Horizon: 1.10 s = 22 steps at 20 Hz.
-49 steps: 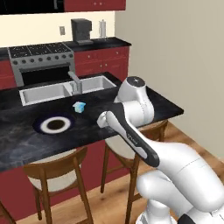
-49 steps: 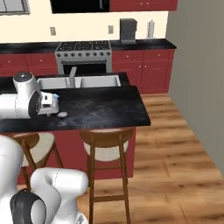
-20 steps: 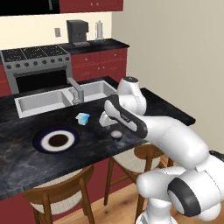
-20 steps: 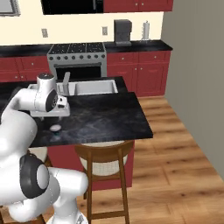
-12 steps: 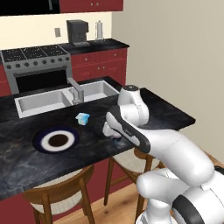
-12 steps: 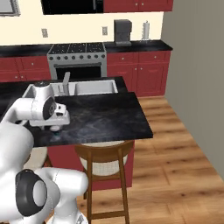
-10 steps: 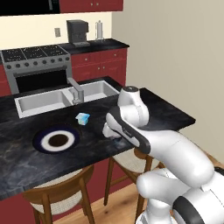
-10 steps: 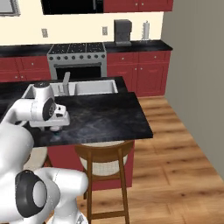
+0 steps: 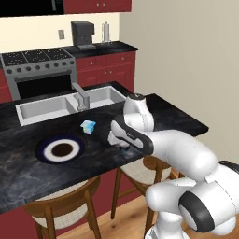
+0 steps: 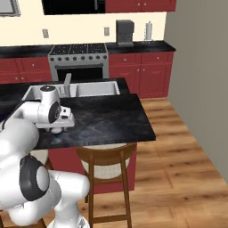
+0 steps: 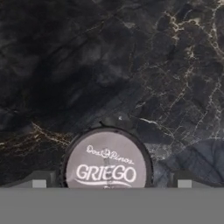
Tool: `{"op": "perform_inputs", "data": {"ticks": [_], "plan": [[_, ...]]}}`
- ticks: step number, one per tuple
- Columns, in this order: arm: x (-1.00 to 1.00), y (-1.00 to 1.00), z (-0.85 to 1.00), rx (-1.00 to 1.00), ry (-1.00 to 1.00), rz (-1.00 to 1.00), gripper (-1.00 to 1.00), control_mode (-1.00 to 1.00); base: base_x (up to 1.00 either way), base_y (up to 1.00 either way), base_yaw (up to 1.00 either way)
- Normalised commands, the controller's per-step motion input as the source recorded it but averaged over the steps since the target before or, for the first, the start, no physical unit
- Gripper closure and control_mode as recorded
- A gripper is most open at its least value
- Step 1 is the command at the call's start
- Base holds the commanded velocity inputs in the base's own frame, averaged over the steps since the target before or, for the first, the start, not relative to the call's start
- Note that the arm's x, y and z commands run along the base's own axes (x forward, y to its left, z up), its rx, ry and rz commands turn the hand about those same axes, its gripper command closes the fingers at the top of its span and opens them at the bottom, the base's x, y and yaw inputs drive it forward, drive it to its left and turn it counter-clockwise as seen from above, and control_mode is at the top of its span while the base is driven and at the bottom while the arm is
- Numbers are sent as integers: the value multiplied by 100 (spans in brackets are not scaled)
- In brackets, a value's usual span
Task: Place two yogurt containers on each plate.
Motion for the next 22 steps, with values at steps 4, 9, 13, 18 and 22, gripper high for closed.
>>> {"op": "perform_inputs", "data": {"ticks": [4, 9, 13, 18, 22], "plan": [[-1, 26, -23, 0, 8, 0, -100, -100, 0, 0, 0], [2, 0, -5, -1, 0, 0, -100, -100, 0, 0, 0], [0, 0, -39, -8, 1, 0, -100, -100, 0, 0, 0], [0, 0, -14, -4, 0, 0, 100, -100, 0, 0, 0], [-3, 0, 16, 0, -1, 0, 100, -100, 0, 0, 0]]}}
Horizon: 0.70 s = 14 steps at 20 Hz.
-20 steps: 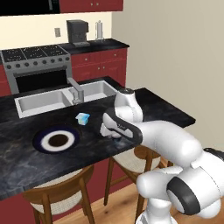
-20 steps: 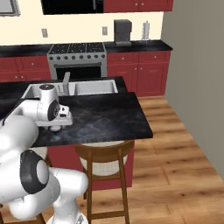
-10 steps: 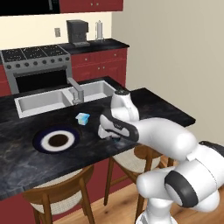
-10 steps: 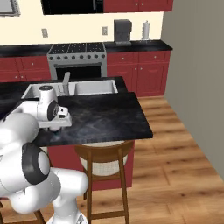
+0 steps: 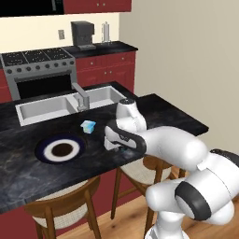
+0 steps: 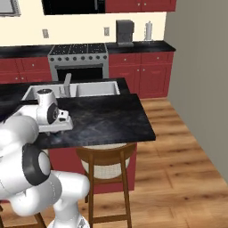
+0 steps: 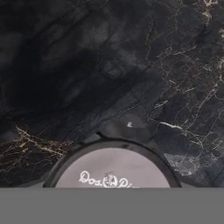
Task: Place two yogurt containers on each plate.
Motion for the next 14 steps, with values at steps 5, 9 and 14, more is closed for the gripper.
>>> {"op": "perform_inputs", "data": {"ticks": [5, 9, 14], "plan": [[0, 70, 72, 5, 1, 0, 100, -100, 0, 0, 0], [13, 100, 18, 7, 0, 0, 100, -100, 0, 0, 0], [44, 100, 0, 0, -5, 0, 100, -100, 0, 0, 0]]}}
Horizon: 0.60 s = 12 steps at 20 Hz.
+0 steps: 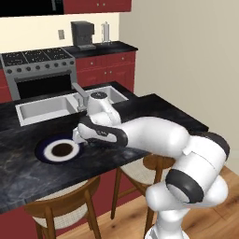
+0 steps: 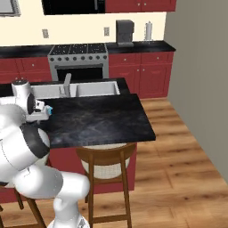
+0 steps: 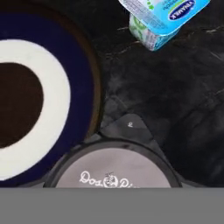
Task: Place two yogurt containers on each plate.
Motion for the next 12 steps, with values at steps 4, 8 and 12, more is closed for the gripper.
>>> {"op": "perform_inputs", "data": {"ticks": [4, 8, 12], "plan": [[61, 97, 1, -1, -4, 0, 100, -100, 0, 0, 0], [45, 72, -7, -3, 0, 0, 100, -100, 0, 0, 0], [58, 67, -9, -1, 0, 0, -100, -100, 0, 0, 0]]}}
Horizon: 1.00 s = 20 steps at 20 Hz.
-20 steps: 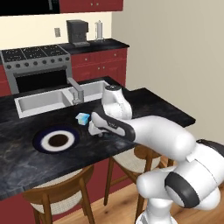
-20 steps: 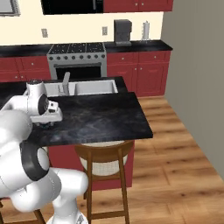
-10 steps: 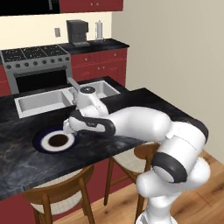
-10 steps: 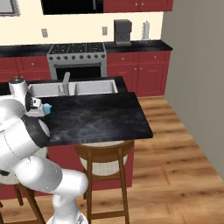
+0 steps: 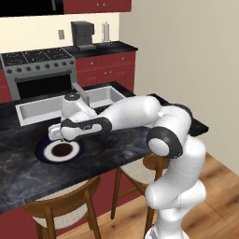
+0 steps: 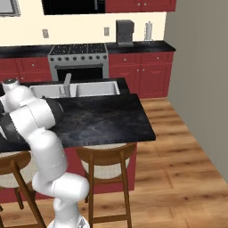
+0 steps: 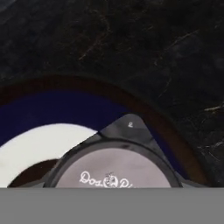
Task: Place two yogurt containers on each plate.
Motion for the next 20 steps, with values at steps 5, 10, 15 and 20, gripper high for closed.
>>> {"op": "perform_inputs", "data": {"ticks": [5, 10, 15, 20], "plan": [[4, 9, 0, 0, 0, -1, -100, -100, 0, 0, 0], [-12, -1, 4, 0, 0, 0, -100, -100, 0, 0, 0], [-9, -54, 35, 0, -8, 0, -100, -100, 0, 0, 0], [-42, -96, 73, 0, -17, 0, -100, -100, 0, 0, 0]]}}
